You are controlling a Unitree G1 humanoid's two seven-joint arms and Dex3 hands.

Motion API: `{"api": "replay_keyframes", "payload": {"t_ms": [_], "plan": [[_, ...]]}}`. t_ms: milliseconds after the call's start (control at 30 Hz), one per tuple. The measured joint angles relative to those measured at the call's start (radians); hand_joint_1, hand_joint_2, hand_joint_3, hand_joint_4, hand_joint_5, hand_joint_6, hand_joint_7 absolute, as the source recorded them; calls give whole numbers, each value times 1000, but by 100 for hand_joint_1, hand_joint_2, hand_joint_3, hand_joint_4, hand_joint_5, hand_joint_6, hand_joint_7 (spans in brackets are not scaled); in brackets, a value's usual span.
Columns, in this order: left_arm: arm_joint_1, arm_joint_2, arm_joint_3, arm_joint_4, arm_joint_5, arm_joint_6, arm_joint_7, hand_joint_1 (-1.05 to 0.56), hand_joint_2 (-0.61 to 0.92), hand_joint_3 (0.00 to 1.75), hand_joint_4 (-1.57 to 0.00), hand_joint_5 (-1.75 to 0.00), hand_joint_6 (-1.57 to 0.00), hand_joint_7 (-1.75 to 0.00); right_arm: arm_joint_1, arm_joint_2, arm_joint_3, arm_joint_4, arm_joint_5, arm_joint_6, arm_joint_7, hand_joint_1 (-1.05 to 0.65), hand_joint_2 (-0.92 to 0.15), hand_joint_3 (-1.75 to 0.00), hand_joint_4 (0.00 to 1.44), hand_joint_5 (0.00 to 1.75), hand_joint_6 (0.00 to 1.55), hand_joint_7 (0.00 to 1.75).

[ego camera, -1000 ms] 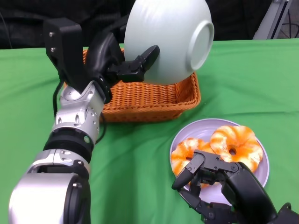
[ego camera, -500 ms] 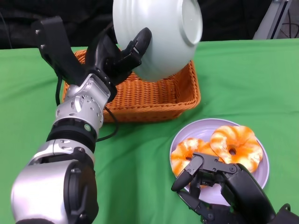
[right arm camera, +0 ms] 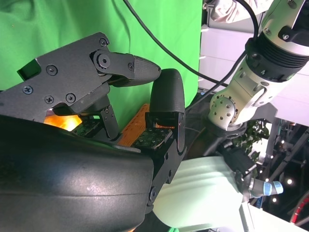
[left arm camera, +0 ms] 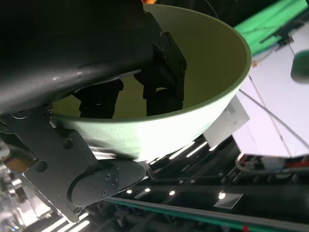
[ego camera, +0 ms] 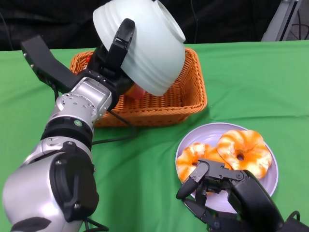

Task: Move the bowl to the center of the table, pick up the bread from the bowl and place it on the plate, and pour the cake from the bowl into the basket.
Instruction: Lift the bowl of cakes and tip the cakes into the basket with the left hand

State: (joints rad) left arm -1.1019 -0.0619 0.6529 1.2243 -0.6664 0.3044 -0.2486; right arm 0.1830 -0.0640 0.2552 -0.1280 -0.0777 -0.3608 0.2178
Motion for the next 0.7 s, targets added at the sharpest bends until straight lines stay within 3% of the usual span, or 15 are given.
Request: {"api": "replay_keyframes", "payload": {"t_ms": [67, 133, 233, 700], "plan": [[0, 1, 6, 0, -3, 10, 1, -24, 73, 90, -90, -175, -77, -175, 0, 0, 0, 0, 3, 0, 1, -28, -70, -65, 72, 169, 69, 131], [0, 1, 9, 0, -8, 21, 0, -26, 82, 74, -90, -175, -76, -175, 0, 0, 0, 0, 4, 0, 1, -29, -69, -66, 72, 169, 69, 131], [0, 1, 15, 0, -13, 41, -16, -26, 84, 67, -90, -175, -77, -175, -2, 0, 0, 7, 3, -3, 0, -29, -69, -67, 73, 169, 69, 131], [0, 41, 28, 1, -47, 154, -252, -30, 81, 74, -93, -175, -74, -175, -11, 0, 0, 32, -8, -18, -5, -28, -68, -68, 74, 170, 69, 132]]}}
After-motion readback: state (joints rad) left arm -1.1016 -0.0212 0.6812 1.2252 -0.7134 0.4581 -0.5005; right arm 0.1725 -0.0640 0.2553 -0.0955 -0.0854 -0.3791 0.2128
